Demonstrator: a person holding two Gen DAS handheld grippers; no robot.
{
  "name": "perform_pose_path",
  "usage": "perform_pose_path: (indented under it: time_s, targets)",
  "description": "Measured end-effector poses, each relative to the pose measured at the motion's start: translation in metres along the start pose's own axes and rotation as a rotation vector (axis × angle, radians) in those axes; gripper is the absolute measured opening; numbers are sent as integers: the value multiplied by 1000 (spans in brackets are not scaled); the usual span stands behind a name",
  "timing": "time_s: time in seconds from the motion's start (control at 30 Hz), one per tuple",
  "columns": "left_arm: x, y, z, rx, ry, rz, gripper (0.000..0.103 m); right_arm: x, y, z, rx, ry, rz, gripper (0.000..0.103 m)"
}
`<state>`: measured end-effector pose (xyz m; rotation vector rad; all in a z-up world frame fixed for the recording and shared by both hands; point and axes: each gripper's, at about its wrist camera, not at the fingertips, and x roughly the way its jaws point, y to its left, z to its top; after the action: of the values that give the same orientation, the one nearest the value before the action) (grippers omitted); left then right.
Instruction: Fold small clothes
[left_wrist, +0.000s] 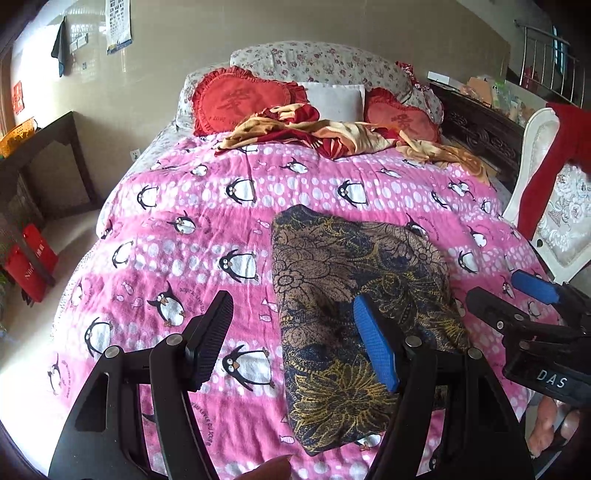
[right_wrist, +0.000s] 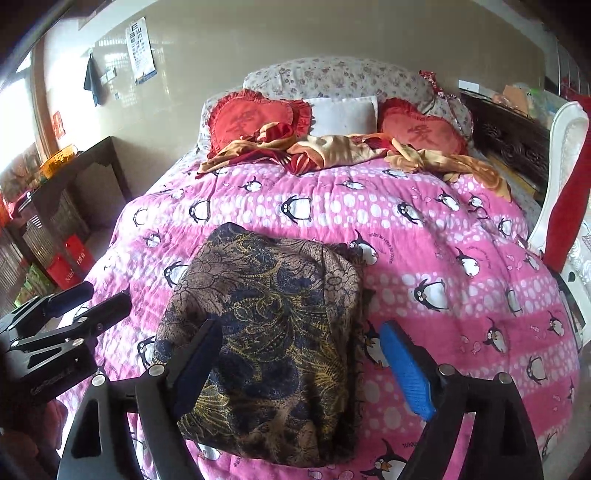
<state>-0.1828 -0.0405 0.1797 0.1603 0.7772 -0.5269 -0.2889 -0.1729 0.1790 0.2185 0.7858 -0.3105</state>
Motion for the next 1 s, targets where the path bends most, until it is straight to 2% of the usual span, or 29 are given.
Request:
perform_pose_path:
  time_s: [0.27, 1.0]
  targets:
    - [-2, 6, 1, -20, -9, 3, 68, 4, 0, 1, 26, 18, -20, 86]
    - [11, 8, -3, -36, 28, 0, 68, 18, 4, -3, 23, 56, -21, 86]
